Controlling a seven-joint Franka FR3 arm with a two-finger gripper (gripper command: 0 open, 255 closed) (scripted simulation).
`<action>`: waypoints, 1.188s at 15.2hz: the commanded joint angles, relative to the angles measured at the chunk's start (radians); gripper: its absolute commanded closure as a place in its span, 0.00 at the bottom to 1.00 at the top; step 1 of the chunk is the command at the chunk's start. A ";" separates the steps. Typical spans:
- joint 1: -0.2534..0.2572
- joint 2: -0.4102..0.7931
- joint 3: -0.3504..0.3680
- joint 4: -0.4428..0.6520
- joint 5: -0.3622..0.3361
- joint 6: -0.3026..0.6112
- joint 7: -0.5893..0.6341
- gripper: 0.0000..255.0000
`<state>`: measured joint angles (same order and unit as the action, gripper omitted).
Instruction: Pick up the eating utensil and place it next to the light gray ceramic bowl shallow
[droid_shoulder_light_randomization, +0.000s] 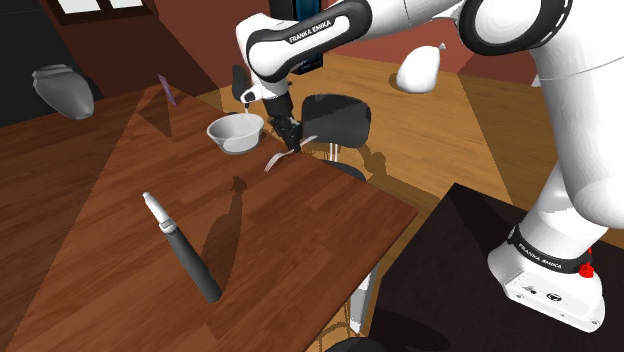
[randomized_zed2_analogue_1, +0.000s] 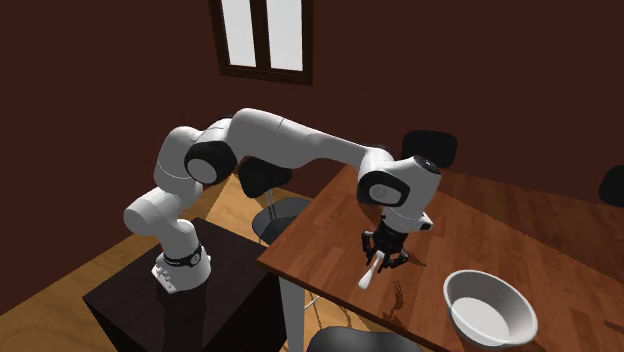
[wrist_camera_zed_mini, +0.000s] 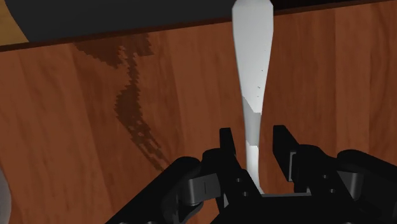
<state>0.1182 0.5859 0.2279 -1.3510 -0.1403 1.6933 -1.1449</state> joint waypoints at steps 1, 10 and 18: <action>-0.001 0.005 -0.001 -0.019 -0.002 0.025 0.002 1.00; -0.001 0.038 -0.005 -0.071 -0.009 0.109 0.008 1.00; -0.001 0.039 -0.005 -0.071 -0.009 0.109 0.008 0.00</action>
<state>0.1170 0.6246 0.2225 -1.4220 -0.1497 1.8025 -1.1369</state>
